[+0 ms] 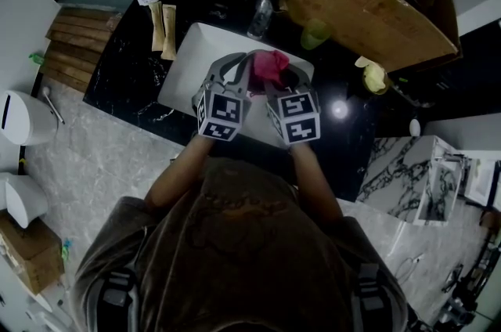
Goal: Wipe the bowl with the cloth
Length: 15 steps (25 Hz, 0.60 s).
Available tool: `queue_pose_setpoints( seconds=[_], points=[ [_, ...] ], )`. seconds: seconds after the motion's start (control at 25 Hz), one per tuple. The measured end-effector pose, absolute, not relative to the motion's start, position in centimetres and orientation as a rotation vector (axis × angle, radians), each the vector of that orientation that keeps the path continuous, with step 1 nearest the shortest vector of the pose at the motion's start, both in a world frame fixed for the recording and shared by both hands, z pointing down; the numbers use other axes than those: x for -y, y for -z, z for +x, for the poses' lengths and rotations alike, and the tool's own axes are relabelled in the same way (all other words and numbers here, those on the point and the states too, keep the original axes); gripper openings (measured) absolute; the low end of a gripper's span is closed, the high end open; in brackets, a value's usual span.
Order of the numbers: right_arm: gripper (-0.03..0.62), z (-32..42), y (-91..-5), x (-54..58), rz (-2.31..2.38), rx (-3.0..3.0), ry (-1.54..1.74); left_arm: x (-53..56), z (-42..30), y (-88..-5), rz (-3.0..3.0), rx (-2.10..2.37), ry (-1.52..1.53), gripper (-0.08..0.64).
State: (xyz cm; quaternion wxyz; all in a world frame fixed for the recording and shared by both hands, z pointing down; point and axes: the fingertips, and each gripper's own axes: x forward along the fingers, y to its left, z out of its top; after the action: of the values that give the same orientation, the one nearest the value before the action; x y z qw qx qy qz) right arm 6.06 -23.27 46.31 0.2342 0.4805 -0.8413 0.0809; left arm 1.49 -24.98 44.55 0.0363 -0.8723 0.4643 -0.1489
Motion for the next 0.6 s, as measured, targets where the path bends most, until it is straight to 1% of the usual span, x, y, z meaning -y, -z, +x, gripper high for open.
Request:
queue_pose_setpoints(
  seconds=[0.6],
  points=[
    [0.116, 4.0, -48.6, 21.5, 1.168, 2.294, -0.254, 25.8, -0.1, -44.0, -2.645, -1.477, 0.450, 0.029]
  ],
)
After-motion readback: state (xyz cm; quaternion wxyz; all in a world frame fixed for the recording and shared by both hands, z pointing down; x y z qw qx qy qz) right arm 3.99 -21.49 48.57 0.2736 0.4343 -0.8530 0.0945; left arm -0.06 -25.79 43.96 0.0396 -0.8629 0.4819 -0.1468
